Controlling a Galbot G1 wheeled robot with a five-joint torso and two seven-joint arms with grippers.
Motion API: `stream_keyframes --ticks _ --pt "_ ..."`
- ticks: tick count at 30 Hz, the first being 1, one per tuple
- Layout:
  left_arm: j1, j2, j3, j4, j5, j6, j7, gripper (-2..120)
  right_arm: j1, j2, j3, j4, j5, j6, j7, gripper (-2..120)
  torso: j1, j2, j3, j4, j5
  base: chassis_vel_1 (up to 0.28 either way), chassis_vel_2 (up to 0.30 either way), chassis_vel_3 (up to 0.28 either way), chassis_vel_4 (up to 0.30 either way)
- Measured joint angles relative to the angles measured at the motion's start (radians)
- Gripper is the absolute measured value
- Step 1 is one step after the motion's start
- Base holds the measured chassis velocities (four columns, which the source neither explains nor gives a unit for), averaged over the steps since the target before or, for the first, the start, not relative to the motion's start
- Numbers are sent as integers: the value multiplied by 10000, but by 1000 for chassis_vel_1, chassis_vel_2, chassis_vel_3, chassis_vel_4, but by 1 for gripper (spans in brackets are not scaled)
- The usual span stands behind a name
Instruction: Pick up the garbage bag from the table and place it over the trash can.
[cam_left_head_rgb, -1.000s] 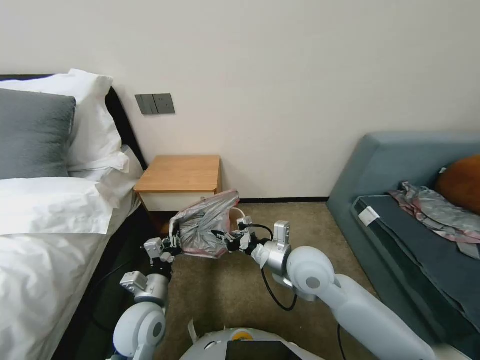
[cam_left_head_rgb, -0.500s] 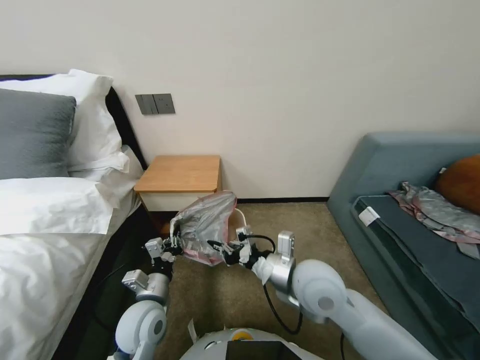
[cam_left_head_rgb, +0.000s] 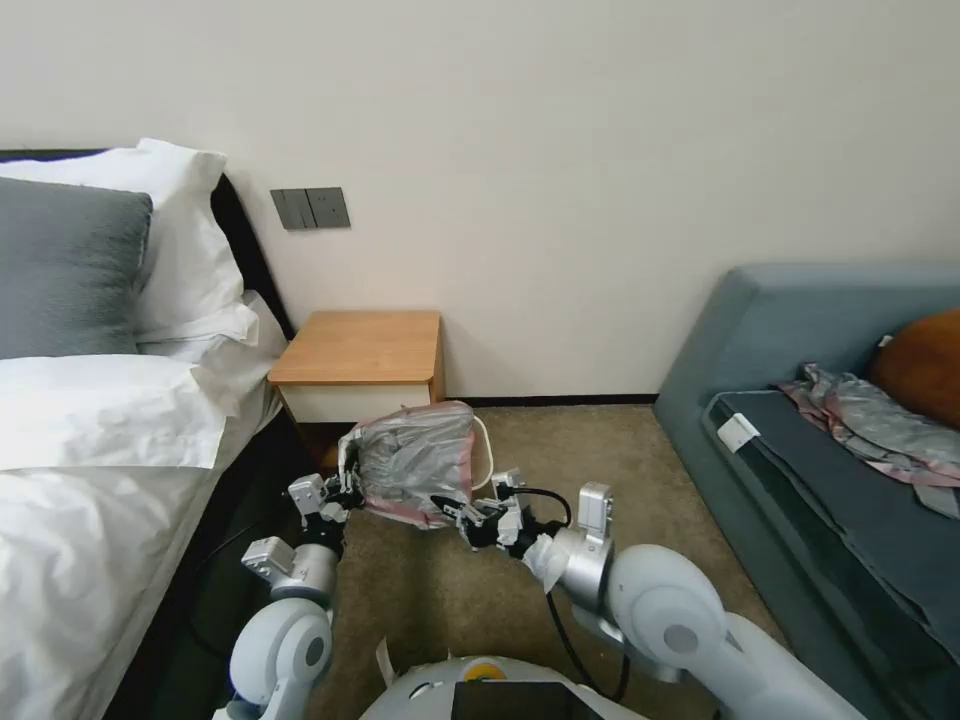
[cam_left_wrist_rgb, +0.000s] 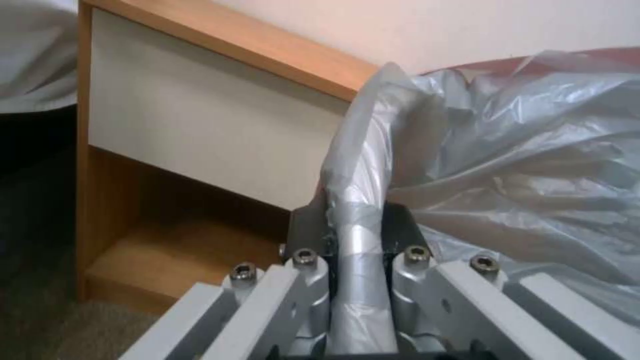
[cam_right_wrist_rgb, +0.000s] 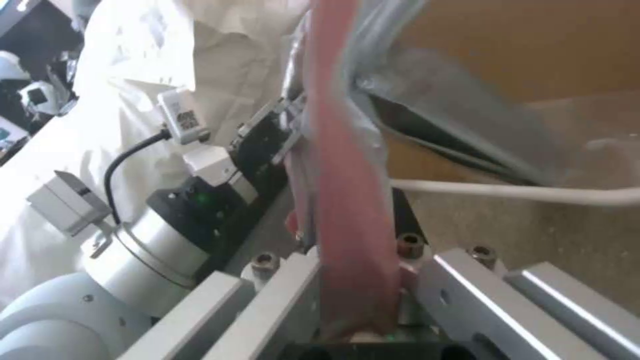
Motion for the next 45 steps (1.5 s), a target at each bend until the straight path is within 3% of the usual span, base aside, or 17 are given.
stream_keyframes --ticks 9,32,45 --pt "23 27 -29 -98 -146 0 -29 5 -1067 -64 334 41 -1073 307 -363 0 0 0 0 -1 0 0 0 0 0" --pt "11 52 -18 -261 -477 17 -84 5 -949 558 177 -1534 -2677 617 -440 0 0 0 0 0 -1 0 0 0 0" --pt "-11 104 -71 -309 -564 -42 -81 5 -1020 483 410 -1625 -3055 758 312 50 0 0 0 0 0 0 0 0 0"
